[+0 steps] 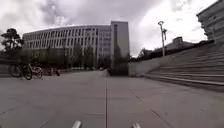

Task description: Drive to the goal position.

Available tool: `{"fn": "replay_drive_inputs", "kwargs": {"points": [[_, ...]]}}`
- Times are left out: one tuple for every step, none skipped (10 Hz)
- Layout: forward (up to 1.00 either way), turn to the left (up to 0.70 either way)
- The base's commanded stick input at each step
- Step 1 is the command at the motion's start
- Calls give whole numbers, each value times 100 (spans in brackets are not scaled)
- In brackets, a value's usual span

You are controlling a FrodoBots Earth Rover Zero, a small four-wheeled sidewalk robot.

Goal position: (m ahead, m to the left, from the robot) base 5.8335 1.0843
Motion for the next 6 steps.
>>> {"fn": "replay_drive_inputs", "kwargs": {"points": [[70, 0], [70, 0], [70, 0], [70, 0], [70, 0], [70, 0]]}}
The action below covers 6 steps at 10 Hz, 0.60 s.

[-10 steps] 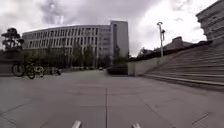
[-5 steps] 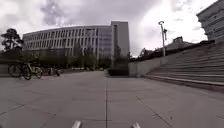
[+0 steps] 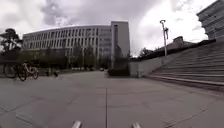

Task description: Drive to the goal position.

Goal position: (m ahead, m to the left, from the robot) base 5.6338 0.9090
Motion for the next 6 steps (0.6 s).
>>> {"fn": "replay_drive_inputs", "kwargs": {"points": [[70, 0], [70, 0], [70, 13], [70, 34], [70, 0], [70, 0]]}}
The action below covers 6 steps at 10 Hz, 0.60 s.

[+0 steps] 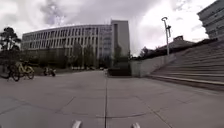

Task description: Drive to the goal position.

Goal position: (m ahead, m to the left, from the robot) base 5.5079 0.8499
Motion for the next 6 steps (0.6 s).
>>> {"fn": "replay_drive_inputs", "kwargs": {"points": [[70, 0], [70, 0], [70, 0], [70, 0], [70, 0], [70, 0]]}}
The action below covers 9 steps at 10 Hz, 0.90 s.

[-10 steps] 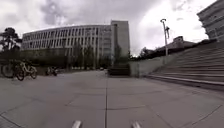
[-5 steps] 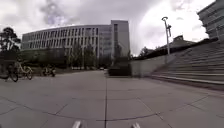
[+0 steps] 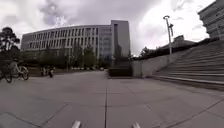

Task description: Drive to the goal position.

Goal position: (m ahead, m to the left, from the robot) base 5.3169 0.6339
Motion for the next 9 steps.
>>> {"fn": "replay_drive_inputs", "kwargs": {"points": [[70, 0], [70, 0], [70, 0], [70, 0], [70, 0], [70, 0], [70, 0], [70, 0], [70, 0]]}}
